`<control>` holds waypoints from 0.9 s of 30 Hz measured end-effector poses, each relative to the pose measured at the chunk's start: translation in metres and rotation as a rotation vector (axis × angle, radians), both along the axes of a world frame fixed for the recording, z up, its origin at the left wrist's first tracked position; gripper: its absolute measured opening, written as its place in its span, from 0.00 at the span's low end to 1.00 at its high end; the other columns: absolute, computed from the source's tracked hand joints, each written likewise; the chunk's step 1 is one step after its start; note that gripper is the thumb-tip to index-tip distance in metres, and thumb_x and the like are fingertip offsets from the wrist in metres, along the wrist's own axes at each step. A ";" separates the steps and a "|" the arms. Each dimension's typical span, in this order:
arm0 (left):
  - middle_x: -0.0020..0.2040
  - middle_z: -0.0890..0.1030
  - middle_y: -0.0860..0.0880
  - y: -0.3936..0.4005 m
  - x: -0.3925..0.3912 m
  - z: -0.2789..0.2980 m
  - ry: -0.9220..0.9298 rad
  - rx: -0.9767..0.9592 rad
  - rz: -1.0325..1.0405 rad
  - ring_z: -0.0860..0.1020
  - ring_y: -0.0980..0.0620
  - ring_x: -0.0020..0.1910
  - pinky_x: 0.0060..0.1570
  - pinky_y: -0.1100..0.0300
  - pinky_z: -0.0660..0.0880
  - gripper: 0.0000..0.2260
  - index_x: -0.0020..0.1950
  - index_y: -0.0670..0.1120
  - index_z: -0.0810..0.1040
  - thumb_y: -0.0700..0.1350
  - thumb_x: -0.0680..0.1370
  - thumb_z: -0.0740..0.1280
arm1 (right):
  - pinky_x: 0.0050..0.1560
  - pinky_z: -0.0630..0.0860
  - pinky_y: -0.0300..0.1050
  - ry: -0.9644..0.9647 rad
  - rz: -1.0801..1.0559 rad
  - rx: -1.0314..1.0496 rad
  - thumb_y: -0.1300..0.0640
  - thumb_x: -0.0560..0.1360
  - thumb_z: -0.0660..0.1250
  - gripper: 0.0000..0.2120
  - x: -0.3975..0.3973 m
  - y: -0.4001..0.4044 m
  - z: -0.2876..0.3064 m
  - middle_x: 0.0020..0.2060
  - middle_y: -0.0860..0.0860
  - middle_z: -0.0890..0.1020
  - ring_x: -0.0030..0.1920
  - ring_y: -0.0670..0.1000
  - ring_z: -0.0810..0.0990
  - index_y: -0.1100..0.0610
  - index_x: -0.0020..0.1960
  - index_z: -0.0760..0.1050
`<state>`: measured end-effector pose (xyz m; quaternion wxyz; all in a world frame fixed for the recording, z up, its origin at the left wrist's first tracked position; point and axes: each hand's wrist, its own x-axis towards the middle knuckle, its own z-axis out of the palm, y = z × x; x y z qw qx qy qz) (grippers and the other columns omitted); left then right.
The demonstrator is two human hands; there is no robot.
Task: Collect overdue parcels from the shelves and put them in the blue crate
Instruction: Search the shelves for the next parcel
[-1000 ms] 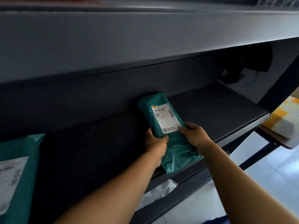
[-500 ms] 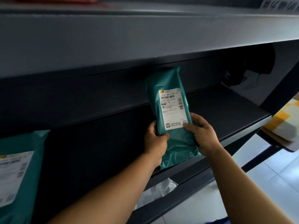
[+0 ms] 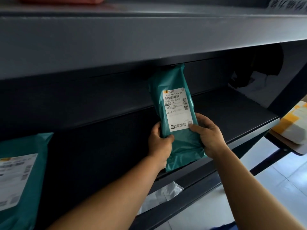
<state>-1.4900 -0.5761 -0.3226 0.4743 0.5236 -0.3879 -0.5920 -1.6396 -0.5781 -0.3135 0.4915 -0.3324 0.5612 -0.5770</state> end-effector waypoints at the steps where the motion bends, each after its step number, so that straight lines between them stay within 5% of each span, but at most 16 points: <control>1: 0.56 0.81 0.51 0.000 0.000 0.000 -0.010 0.005 -0.006 0.80 0.53 0.52 0.53 0.53 0.79 0.25 0.67 0.54 0.70 0.32 0.75 0.66 | 0.49 0.82 0.51 0.028 -0.005 0.011 0.65 0.74 0.71 0.16 -0.001 -0.001 0.000 0.50 0.52 0.86 0.49 0.54 0.85 0.53 0.59 0.80; 5: 0.57 0.80 0.49 -0.002 -0.004 -0.002 -0.112 0.084 -0.053 0.80 0.50 0.53 0.53 0.52 0.79 0.20 0.68 0.51 0.70 0.38 0.77 0.66 | 0.42 0.82 0.44 0.227 -0.031 0.095 0.61 0.78 0.68 0.09 0.001 -0.007 -0.004 0.45 0.50 0.85 0.44 0.51 0.85 0.51 0.55 0.80; 9: 0.60 0.79 0.47 -0.004 -0.001 -0.003 -0.196 0.163 -0.101 0.79 0.47 0.56 0.57 0.48 0.78 0.17 0.66 0.49 0.70 0.42 0.78 0.66 | 0.48 0.82 0.48 0.439 0.002 0.157 0.58 0.78 0.66 0.10 0.005 -0.013 -0.013 0.46 0.49 0.84 0.46 0.51 0.83 0.53 0.58 0.80; 12: 0.62 0.78 0.47 -0.005 0.004 -0.002 -0.250 0.163 -0.141 0.78 0.47 0.58 0.59 0.49 0.76 0.21 0.70 0.49 0.67 0.47 0.78 0.66 | 0.55 0.80 0.51 0.542 0.005 0.185 0.54 0.78 0.66 0.15 0.011 -0.016 -0.013 0.54 0.50 0.83 0.52 0.52 0.82 0.53 0.63 0.78; 16: 0.65 0.76 0.48 -0.003 0.011 0.000 -0.285 0.126 -0.141 0.77 0.47 0.60 0.60 0.49 0.76 0.25 0.73 0.50 0.64 0.52 0.77 0.66 | 0.54 0.75 0.44 0.627 -0.002 0.175 0.50 0.79 0.64 0.21 0.022 -0.012 -0.001 0.62 0.52 0.79 0.60 0.53 0.78 0.53 0.71 0.72; 22: 0.75 0.65 0.48 0.012 0.029 0.019 -0.263 0.010 -0.059 0.70 0.49 0.69 0.63 0.57 0.70 0.31 0.78 0.49 0.54 0.53 0.79 0.63 | 0.59 0.74 0.46 0.619 -0.018 0.093 0.44 0.80 0.61 0.27 0.050 0.002 0.020 0.68 0.52 0.75 0.65 0.53 0.75 0.52 0.76 0.64; 27: 0.75 0.65 0.47 0.035 0.057 0.039 -0.214 -0.090 0.012 0.67 0.52 0.72 0.61 0.64 0.64 0.27 0.78 0.46 0.56 0.50 0.81 0.61 | 0.67 0.70 0.50 0.439 -0.049 0.031 0.46 0.82 0.57 0.23 0.098 0.026 0.040 0.66 0.51 0.76 0.65 0.52 0.74 0.53 0.74 0.65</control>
